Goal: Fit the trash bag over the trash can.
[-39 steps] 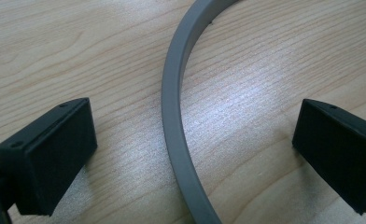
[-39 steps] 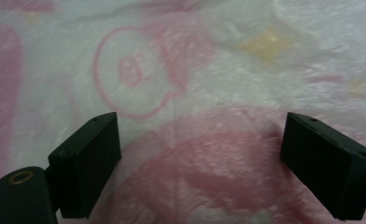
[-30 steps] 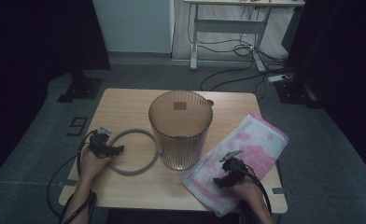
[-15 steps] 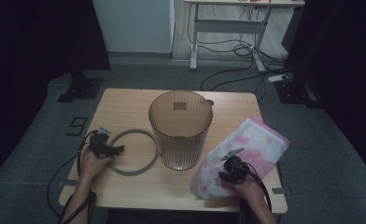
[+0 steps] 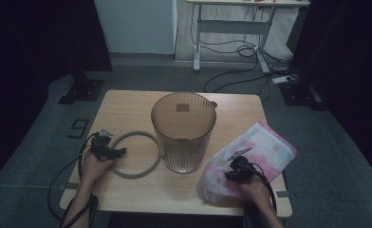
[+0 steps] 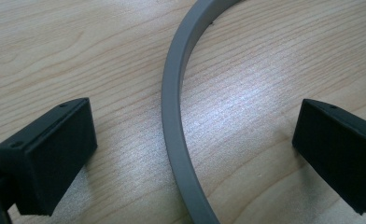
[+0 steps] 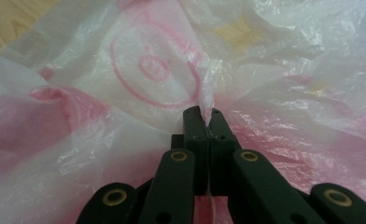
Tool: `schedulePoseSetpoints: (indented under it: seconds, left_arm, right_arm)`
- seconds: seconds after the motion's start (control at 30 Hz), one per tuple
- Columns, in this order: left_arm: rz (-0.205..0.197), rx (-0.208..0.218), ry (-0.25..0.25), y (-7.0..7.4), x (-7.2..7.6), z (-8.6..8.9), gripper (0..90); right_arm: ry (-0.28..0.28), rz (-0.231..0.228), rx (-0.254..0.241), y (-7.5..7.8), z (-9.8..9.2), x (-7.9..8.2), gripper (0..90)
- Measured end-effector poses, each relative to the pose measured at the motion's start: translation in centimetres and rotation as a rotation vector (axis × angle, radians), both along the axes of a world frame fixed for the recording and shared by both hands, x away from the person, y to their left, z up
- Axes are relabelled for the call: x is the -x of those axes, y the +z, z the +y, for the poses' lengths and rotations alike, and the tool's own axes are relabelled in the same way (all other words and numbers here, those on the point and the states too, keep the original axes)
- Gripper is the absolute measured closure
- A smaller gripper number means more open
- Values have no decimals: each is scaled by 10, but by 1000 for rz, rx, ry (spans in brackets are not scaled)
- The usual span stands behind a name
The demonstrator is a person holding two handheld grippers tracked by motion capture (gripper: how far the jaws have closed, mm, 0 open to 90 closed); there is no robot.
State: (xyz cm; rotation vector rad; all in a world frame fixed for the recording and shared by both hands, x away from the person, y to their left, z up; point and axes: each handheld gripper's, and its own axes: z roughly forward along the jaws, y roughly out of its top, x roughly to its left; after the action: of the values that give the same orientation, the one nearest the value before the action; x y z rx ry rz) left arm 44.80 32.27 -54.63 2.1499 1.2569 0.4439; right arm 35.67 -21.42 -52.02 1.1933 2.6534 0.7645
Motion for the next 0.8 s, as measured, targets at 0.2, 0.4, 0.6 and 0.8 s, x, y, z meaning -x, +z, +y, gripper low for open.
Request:
schedulePoseSetpoints:
  seconds: [0.2,0.4,0.6,0.8]
  left_arm:
    - [-1,0,0,0,0,0,0]
    - [-2,2,1,0,0,0,0]
    - [-2,1,0,0,0,0,0]
    - [-2,1,0,0,0,0,0]
  right_arm:
    - [-18,-50,-2,24,-12,-9,882]
    - [-40,-88,2,48,-22,-20,880]
    - [-54,-104,13,65,-28,-31,880]
    - [-55,-113,18,81,-28,-43,878]
